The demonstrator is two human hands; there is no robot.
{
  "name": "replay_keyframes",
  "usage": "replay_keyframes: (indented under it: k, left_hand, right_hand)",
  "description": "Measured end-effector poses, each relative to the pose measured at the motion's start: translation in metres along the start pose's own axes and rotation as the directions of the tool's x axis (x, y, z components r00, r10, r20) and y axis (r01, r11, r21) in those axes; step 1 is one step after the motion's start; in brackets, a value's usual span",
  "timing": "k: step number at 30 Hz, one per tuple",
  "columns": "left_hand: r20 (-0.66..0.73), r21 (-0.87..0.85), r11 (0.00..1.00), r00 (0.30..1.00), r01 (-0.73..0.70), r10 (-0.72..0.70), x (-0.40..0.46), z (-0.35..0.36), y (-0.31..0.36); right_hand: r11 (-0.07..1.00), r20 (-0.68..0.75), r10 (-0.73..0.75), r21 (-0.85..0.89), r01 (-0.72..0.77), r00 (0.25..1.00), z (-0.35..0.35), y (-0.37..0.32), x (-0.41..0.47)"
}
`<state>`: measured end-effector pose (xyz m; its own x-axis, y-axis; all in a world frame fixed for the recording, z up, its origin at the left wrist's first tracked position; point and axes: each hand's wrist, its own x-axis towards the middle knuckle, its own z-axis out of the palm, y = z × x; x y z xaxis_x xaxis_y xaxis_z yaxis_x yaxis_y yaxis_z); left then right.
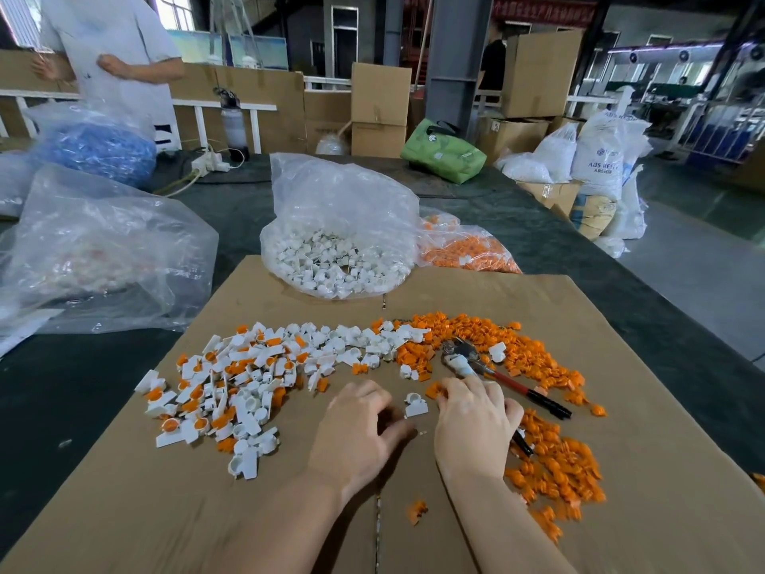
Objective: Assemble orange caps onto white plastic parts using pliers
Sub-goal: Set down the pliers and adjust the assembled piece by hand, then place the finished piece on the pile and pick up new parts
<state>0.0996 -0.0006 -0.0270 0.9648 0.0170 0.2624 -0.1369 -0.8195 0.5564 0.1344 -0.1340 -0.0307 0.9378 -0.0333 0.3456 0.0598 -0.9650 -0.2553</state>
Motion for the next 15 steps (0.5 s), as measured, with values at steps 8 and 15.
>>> replay_keyframes:
  k: [8, 15]
  left_hand:
    - [0.079, -0.010, 1.000, 0.997, -0.021, 0.022, 0.0001, 0.0019, 0.0010]
    - [-0.068, -0.189, 0.978, 0.992, 0.088, -0.102, -0.0006, -0.0052, 0.0027]
  right_hand:
    - [0.981, -0.208, -0.043, 0.175, 0.080, 0.977, 0.0007, -0.0023, -0.0024]
    - [0.958, -0.239, -0.117, 0.229, 0.173, 0.964, -0.0007, -0.0024, -0.0044]
